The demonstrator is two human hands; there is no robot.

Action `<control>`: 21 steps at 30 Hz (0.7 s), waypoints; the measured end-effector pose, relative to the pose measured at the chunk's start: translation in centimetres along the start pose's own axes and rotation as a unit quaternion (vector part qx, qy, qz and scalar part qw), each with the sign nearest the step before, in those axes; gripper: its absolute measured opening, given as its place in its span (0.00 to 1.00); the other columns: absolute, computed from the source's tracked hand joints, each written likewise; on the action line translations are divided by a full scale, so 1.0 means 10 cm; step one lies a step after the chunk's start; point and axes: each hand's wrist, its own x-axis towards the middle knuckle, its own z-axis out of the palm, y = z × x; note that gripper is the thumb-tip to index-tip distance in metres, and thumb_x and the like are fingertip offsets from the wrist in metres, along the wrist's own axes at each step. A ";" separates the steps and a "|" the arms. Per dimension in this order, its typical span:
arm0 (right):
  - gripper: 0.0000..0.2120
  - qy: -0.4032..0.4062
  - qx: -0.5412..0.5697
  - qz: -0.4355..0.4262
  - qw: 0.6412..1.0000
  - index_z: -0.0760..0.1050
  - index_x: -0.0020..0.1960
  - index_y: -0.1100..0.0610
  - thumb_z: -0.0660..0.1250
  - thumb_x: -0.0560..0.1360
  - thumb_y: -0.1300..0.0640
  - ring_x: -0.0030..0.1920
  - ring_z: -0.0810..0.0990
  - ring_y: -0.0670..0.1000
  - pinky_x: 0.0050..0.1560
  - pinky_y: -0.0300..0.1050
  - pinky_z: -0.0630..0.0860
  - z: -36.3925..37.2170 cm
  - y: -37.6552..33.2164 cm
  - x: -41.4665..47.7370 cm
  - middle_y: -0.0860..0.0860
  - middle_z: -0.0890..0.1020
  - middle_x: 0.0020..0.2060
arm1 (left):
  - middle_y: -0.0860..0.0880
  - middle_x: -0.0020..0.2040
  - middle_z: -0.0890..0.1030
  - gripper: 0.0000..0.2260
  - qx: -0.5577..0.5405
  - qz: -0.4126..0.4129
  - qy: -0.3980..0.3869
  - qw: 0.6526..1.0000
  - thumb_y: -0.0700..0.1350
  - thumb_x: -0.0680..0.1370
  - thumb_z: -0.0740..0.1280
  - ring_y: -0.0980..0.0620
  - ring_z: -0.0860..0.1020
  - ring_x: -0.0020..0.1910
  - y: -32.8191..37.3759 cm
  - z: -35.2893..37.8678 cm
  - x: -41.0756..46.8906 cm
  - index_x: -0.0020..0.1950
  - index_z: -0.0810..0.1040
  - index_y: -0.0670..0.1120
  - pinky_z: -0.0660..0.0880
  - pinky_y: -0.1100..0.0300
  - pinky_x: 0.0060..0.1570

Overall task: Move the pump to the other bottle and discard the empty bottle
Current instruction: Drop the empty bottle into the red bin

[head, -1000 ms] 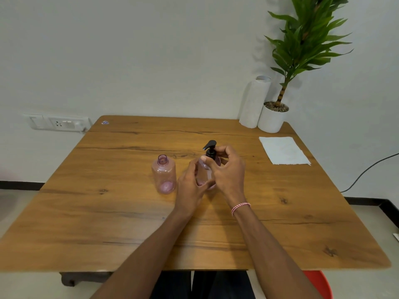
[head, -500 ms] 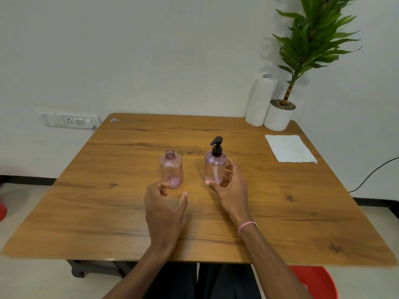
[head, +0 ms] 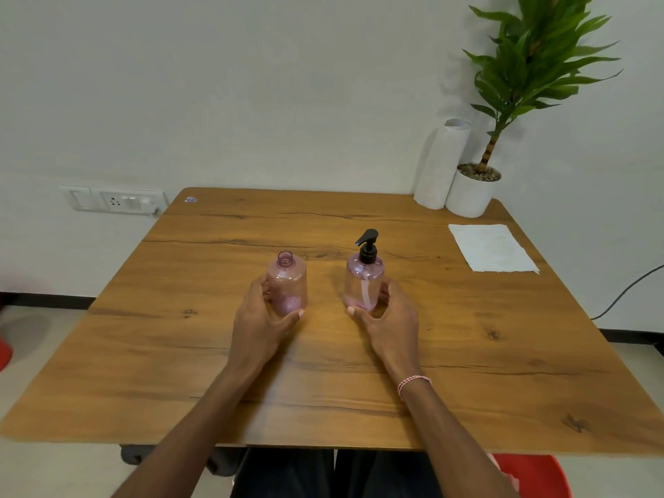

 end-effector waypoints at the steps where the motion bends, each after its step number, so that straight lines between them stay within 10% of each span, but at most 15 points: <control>1: 0.29 -0.001 -0.001 0.000 1.000 0.77 0.63 0.49 0.85 0.67 0.49 0.55 0.81 0.47 0.56 0.46 0.80 0.00 0.00 0.00 0.44 0.82 0.55 | 0.49 0.62 0.81 0.33 0.003 0.006 0.004 1.000 0.45 0.68 0.84 0.50 0.80 0.58 -0.03 0.01 0.00 0.69 0.74 0.46 0.77 0.53 0.60; 9: 0.29 -0.005 -0.023 0.003 1.000 0.78 0.63 0.51 0.85 0.66 0.50 0.53 0.80 0.46 0.52 0.40 0.76 0.05 -0.03 0.09 0.42 0.80 0.51 | 0.53 0.59 0.81 0.31 0.003 0.027 0.010 1.000 0.45 0.68 0.84 0.53 0.80 0.56 -0.09 0.02 0.00 0.67 0.76 0.47 0.69 0.77 0.53; 21: 0.28 -0.015 -0.031 0.006 0.999 0.80 0.62 0.55 0.86 0.66 0.52 0.51 0.83 0.49 0.52 0.42 0.78 0.42 -0.23 0.52 0.47 0.85 0.50 | 0.53 0.60 0.80 0.31 0.005 0.008 0.047 0.999 0.47 0.69 0.83 0.51 0.79 0.57 -0.08 -0.01 -0.03 0.68 0.76 0.47 0.76 0.56 0.55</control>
